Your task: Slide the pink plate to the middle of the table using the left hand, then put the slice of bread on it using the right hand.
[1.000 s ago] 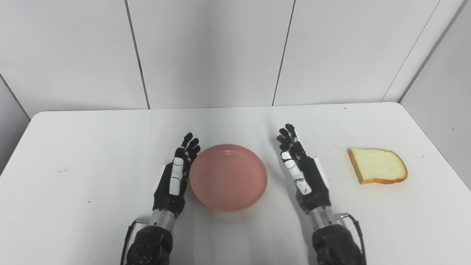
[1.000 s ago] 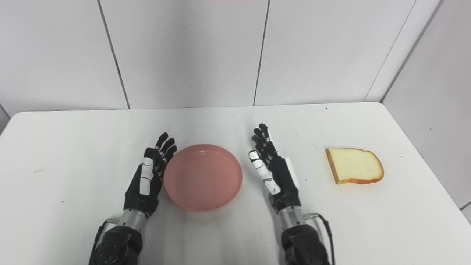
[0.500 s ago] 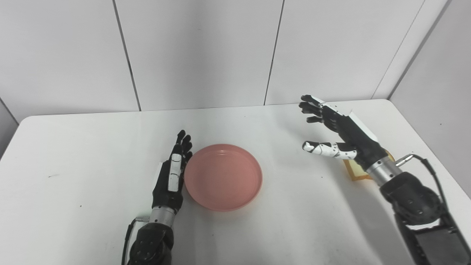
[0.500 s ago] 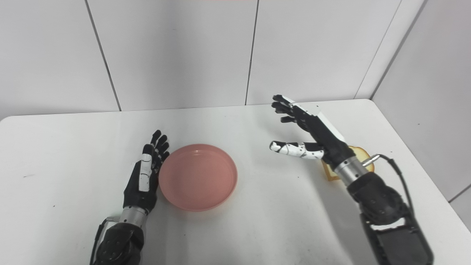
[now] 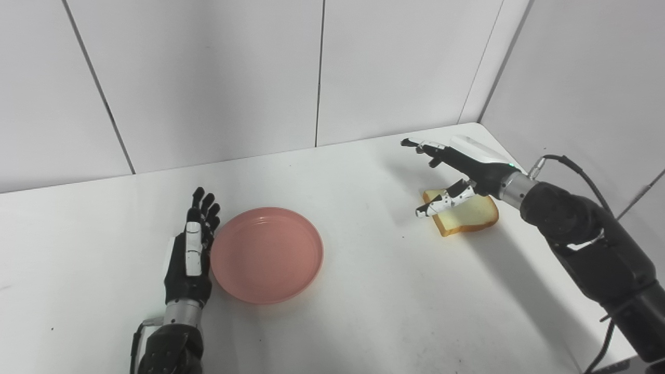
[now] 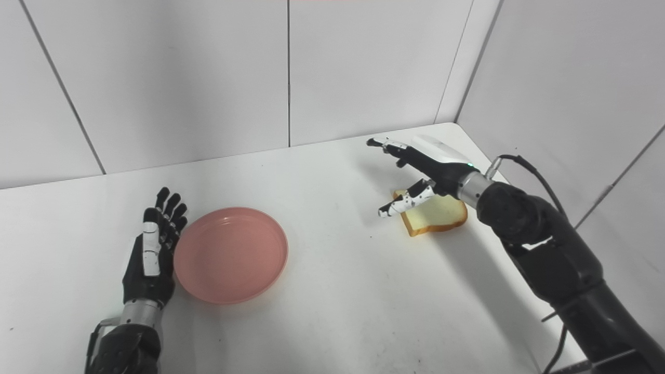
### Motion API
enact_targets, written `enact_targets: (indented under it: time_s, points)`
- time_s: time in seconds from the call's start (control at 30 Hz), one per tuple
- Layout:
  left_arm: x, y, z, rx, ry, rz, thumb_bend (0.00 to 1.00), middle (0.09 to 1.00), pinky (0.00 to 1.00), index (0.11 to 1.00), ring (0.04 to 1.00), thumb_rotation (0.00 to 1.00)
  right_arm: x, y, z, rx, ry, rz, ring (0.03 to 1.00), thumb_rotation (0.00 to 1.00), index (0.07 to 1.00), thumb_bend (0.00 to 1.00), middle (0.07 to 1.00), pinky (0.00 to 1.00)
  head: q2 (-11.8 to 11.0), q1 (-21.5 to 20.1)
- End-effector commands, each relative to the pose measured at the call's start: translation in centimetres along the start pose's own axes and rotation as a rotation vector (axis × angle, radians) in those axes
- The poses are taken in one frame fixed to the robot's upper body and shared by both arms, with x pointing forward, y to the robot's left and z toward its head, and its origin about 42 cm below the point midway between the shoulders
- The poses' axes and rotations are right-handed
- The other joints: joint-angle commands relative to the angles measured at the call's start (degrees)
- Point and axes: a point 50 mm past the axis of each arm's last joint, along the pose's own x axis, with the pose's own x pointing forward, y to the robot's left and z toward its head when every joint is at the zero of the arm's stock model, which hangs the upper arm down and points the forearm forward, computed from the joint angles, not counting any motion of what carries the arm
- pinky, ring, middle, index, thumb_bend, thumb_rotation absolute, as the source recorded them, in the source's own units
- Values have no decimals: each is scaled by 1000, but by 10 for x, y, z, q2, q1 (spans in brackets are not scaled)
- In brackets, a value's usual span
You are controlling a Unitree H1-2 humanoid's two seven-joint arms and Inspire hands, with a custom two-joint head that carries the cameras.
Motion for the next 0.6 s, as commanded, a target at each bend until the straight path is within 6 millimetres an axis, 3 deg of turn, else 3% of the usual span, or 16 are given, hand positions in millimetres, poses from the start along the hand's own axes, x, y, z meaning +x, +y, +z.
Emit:
enact_targets:
  time_s: [0.0,0.2,0.47,0.57]
  points:
    - [-23,23,-26,-15,62,31,779,988,1000,990,981,1000,-1,-35,-2,-65,7,-54,906,270,936,1000,939,799,-2,-4]
    - [-22,28,-30,-21,56,29,779,988,989,991,977,994,-1,-45,-21,-135,74,-11,908,254,975,1000,950,801,-11,-24]
    - [-22,37,-33,3,63,35,796,987,1000,985,991,1000,2,-49,-17,-285,198,89,987,204,1000,1000,987,986,-17,-32]
    - [-22,38,-34,-2,64,36,795,990,1000,980,996,1000,6,-49,-19,-335,213,127,994,215,1000,1000,983,998,-19,-33]
